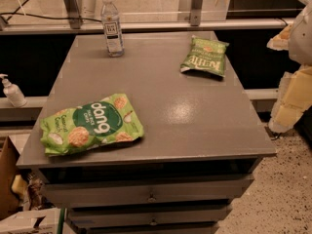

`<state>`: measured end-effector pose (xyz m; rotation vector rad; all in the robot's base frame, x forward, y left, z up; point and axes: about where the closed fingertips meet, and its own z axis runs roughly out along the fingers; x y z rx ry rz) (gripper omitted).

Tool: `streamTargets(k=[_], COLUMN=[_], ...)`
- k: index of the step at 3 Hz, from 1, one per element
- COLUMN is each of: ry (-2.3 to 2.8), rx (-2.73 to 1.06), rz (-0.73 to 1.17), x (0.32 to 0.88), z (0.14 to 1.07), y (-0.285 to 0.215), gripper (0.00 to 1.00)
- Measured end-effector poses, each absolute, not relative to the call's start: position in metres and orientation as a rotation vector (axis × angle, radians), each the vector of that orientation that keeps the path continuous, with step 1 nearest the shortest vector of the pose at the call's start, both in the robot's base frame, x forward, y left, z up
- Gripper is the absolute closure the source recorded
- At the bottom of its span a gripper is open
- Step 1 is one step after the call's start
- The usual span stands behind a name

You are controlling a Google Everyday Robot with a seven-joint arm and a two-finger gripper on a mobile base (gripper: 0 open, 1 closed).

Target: Pick green jalapeno chip bag

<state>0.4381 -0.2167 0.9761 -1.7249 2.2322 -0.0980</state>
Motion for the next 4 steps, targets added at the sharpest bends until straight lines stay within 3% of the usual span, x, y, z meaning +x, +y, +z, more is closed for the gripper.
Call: streamTargets(k=[2,4], ry=[2.196,2.080], rx=[-1.726,-1.728], rz=[-0.099,0.032], x=[0.452,0.525], z=[0.970,0.947], y=[-0.207,-0.170], gripper=[0.00,0.00])
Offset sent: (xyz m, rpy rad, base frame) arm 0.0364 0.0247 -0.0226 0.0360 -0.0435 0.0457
